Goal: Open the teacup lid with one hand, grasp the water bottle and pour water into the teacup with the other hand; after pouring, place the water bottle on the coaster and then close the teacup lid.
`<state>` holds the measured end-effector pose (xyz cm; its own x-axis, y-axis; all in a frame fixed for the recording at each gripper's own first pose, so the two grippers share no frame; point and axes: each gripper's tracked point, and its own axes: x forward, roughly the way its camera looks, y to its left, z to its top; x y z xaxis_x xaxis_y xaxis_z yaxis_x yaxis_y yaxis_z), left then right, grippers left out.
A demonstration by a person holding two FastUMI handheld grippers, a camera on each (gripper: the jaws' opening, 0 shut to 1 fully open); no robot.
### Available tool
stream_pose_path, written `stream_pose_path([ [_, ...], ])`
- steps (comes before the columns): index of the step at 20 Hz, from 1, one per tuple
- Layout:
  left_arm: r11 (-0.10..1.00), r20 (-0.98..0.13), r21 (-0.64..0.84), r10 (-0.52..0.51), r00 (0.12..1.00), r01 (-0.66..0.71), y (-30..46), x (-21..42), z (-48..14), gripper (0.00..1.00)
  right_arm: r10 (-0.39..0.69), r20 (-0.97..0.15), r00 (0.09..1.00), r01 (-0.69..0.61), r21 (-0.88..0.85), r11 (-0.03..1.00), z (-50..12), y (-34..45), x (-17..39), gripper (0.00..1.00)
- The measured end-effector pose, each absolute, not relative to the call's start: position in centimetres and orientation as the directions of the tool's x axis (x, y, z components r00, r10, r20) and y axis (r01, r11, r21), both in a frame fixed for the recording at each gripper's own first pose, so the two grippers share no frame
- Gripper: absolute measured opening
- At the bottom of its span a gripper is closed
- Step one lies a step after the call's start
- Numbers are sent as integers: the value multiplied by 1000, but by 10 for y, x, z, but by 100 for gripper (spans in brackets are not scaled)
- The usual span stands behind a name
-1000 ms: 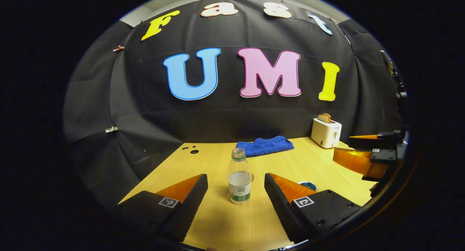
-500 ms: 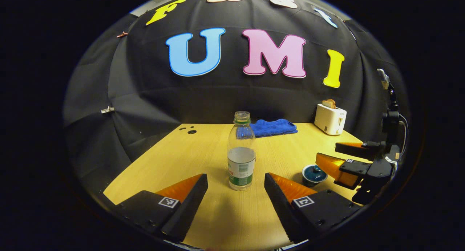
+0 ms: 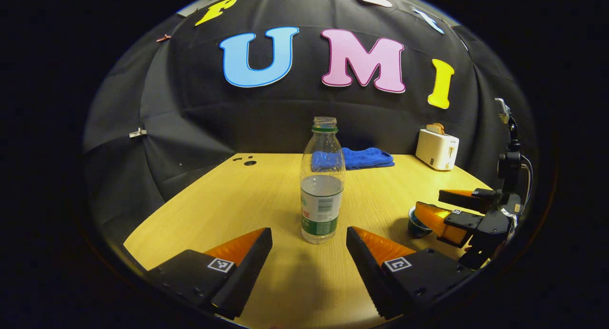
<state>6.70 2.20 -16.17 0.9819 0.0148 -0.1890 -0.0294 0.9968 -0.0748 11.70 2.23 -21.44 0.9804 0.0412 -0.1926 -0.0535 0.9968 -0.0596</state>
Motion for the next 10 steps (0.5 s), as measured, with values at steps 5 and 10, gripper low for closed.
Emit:
stream_pose_path([
  [5, 997, -192, -72, 9, 981, -23, 18, 72, -169, 99, 67, -209, 976, -89, -95, 992, -226, 28, 121, 70],
  [10, 997, -195, -71, 10, 981, -25, 18, 73, -171, 99, 76, -207, 975, -101, -114, 988, -224, 31, 122, 62],
])
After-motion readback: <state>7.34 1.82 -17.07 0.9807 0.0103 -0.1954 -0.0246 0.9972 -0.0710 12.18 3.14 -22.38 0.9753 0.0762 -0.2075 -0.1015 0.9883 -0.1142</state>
